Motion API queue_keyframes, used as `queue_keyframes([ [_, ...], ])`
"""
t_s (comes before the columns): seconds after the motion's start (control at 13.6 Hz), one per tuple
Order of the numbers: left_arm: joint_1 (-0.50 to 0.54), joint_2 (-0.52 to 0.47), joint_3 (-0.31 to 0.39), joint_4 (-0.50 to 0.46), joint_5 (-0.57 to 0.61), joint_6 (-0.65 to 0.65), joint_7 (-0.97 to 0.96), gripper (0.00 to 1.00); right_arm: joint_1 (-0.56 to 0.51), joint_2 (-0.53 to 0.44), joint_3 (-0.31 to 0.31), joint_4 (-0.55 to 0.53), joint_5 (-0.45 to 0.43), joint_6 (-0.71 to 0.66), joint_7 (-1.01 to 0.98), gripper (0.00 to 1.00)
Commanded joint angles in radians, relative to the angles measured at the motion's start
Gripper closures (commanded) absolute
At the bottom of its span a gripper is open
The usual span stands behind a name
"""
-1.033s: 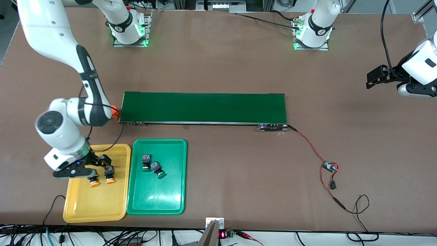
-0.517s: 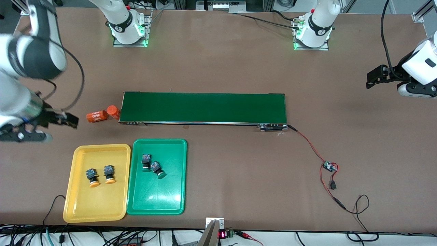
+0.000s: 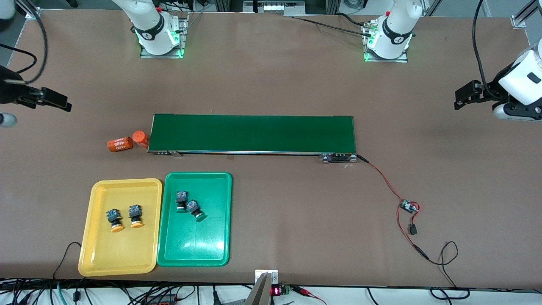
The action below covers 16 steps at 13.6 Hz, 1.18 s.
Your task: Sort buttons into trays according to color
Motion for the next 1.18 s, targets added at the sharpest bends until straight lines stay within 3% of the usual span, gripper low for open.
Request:
queue_keyframes([
  [0.0,0.001,-0.002,0.001,0.01,0.014,-0.015,0.015,0.0,-0.025,-0.042,0.058,-0.031,-0.048,0.004,-0.027,0.0],
  [0.15,0.001,-0.002,0.001,0.011,0.014,-0.015,0.015,0.0,0.005,-0.058,0.077,-0.034,-0.099,0.011,-0.027,0.0],
  [0.37,0.001,-0.002,0.001,0.011,0.015,-0.015,0.015,0.0,0.002,-0.095,0.077,-0.086,-0.087,0.007,-0.024,0.0],
  [1.11,0.001,-0.002,0.001,0.011,0.015,-0.015,0.015,0.0,0.013,-0.079,0.077,-0.072,-0.072,-0.002,-0.009,0.0],
])
